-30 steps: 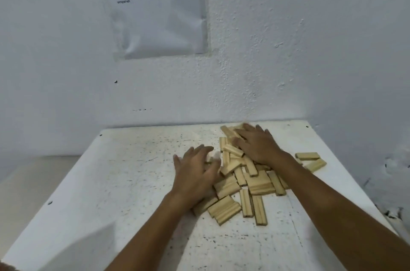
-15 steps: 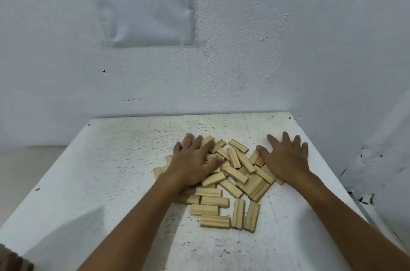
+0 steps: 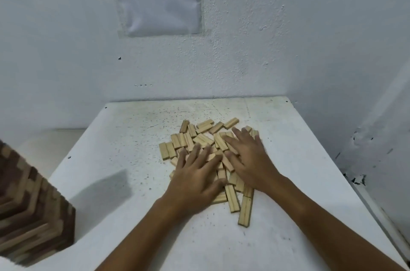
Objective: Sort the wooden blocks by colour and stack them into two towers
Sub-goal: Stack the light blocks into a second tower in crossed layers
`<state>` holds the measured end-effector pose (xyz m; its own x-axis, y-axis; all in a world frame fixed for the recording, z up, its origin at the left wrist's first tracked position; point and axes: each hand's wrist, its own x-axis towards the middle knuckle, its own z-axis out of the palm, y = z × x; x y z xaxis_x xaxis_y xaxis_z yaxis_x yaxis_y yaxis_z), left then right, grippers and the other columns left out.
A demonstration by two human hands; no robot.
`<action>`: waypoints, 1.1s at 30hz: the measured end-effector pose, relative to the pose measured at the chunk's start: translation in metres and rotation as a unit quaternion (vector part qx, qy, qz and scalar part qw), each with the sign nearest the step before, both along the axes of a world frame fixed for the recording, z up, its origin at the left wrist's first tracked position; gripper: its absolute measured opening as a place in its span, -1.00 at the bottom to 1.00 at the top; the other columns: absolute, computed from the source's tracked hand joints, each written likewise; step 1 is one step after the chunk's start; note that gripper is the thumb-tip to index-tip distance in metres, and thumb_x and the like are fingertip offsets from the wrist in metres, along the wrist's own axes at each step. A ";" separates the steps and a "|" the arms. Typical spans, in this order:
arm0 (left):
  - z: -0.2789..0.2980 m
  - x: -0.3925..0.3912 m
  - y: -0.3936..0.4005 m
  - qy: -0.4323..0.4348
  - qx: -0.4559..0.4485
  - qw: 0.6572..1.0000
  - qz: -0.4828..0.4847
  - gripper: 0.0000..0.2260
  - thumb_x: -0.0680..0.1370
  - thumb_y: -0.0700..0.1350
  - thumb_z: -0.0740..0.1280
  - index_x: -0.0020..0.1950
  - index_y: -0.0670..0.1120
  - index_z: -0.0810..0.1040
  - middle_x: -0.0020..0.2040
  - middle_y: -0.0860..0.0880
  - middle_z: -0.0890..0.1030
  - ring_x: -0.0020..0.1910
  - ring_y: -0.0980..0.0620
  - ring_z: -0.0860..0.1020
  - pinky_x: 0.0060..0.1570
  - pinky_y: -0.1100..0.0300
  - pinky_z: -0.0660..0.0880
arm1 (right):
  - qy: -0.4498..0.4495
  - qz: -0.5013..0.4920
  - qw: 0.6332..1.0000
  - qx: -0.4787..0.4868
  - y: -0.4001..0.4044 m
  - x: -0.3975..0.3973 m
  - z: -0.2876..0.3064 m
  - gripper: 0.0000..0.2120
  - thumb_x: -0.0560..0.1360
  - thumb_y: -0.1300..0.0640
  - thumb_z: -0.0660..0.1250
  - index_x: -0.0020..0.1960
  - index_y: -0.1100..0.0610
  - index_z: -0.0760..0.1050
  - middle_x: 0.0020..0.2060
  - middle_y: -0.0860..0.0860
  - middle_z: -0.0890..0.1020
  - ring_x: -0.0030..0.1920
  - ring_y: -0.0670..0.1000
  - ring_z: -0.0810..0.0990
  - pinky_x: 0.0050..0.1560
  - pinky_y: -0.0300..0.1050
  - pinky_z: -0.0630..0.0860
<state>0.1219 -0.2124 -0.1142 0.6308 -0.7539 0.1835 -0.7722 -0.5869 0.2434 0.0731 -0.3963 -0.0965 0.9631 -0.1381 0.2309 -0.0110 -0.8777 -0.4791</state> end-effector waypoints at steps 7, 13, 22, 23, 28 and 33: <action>-0.002 -0.027 0.028 -0.018 -0.093 0.995 -0.020 -0.46 0.55 0.30 0.12 0.45 0.09 0.38 0.56 -0.02 0.21 0.58 -0.04 0.01 0.51 -0.18 -0.05 | 0.061 0.038 0.994 -0.086 0.027 -0.081 -0.005 -0.28 0.48 -0.33 -0.21 0.58 -0.09 -0.07 0.57 -0.10 -0.13 0.54 -0.07 -0.31 0.45 -0.19 -0.37; 0.003 -0.061 0.040 -0.121 -0.232 0.963 -0.059 -0.84 0.48 -0.02 0.45 -0.22 -0.08 0.66 -0.24 0.02 0.58 -0.23 0.02 0.51 -0.23 0.08 0.44 | 0.077 0.072 0.973 -0.207 0.046 -0.120 -0.021 -0.37 0.66 -0.15 -0.25 0.49 0.17 0.30 0.49 0.09 0.32 0.52 0.16 0.20 0.46 0.06 0.05; 0.009 -0.091 0.084 -0.002 -0.160 0.984 -0.082 -0.84 0.51 0.02 0.40 -0.13 -0.04 0.69 -0.32 0.08 0.51 -0.39 0.17 0.45 -0.37 0.26 0.41 | 0.066 0.123 0.984 -0.113 0.087 -0.149 -0.012 -0.51 0.65 0.18 -0.04 0.58 0.11 0.06 0.57 -0.05 0.05 0.55 -0.08 -0.13 0.41 -0.28 -0.14; 0.010 -0.094 0.087 0.001 -0.168 0.985 -0.040 -0.84 0.49 0.04 0.40 -0.15 -0.03 0.69 -0.35 0.09 0.51 -0.39 0.16 0.45 -0.36 0.25 0.41 | 0.070 0.122 0.985 -0.103 0.092 -0.150 -0.013 -0.50 0.65 0.22 0.00 0.58 0.09 0.06 0.57 -0.08 0.05 0.56 -0.11 -0.10 0.41 -0.31 -0.09; 0.016 -0.103 0.100 0.054 -0.170 0.977 0.113 -0.86 0.50 0.02 0.40 -0.17 0.00 0.70 -0.38 0.07 0.61 -0.33 0.12 0.53 -0.23 0.19 0.46 | 0.059 0.135 0.987 -0.065 0.119 -0.154 -0.007 -0.56 0.66 0.20 0.07 0.53 0.07 0.23 0.55 -0.11 0.17 0.55 -0.13 0.01 0.47 -0.19 0.18; 0.028 -0.107 0.125 0.154 -0.147 0.971 0.106 -0.68 0.40 0.07 0.35 0.06 -0.02 0.70 -0.28 0.08 0.65 -0.26 0.20 0.56 -0.20 0.30 0.45 | 0.042 0.157 0.987 0.017 0.137 -0.153 -0.008 -0.63 0.62 0.15 0.22 0.42 0.05 0.43 0.49 -0.11 0.32 0.51 -0.17 0.14 0.45 -0.15 0.24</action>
<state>0.0153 -0.0875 -0.0866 0.8256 -0.5440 0.1497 -0.5053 -0.5948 0.6253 -0.0797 -0.2591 -0.1045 0.9752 0.1637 0.1488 0.2178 -0.8271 -0.5182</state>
